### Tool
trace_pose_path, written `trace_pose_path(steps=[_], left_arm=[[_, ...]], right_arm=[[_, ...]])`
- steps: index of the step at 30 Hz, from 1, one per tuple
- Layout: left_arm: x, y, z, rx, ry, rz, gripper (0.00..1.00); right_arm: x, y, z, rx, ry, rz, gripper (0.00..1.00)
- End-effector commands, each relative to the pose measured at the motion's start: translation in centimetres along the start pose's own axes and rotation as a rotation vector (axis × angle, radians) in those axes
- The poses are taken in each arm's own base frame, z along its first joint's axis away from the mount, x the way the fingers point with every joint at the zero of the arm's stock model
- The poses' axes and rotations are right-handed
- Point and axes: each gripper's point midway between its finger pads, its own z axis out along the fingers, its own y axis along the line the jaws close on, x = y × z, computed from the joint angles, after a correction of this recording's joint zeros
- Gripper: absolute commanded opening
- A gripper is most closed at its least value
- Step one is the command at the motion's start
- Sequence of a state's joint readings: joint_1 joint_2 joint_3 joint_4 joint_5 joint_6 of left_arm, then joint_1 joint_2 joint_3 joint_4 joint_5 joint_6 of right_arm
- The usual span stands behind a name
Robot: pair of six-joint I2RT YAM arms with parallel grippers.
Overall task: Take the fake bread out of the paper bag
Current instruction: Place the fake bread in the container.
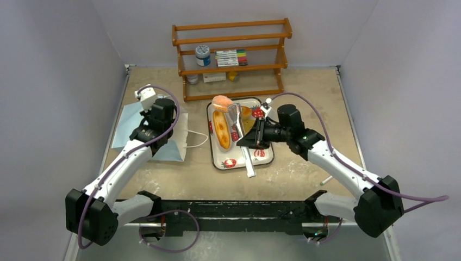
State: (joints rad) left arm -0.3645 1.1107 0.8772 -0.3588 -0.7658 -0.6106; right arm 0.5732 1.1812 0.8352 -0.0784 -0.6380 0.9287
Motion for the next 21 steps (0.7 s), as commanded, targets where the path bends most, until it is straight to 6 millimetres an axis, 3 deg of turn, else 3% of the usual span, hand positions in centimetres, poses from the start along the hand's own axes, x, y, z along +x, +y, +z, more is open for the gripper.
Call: trace_pose_path(steps=[1,9,16,21], left_arm=[[-3.4,-1.4,-0.6,0.051,-0.071,-0.090,0.00],[-4.3,-2.2,-1.4,0.118,-0.069,-0.075,0.00],[-4.2,-2.6,-1.6,0.145,-0.058,-0.061,0.00],[-4.3,-2.9,-1.6,0.156,-0.058,-0.062,0.00]], right_arm=[[-2.1,-1.6,-0.8,0.022,-0.098,0.031,0.00],[-0.5,-6.3,0.5,0.053,-0.059,0.128,0.00],[1.5,-8.9,1.1,0.066,-0.033,0.207,0.19],[2.5,-9.6,1.0,0.059,-0.025,0.249,0.32]])
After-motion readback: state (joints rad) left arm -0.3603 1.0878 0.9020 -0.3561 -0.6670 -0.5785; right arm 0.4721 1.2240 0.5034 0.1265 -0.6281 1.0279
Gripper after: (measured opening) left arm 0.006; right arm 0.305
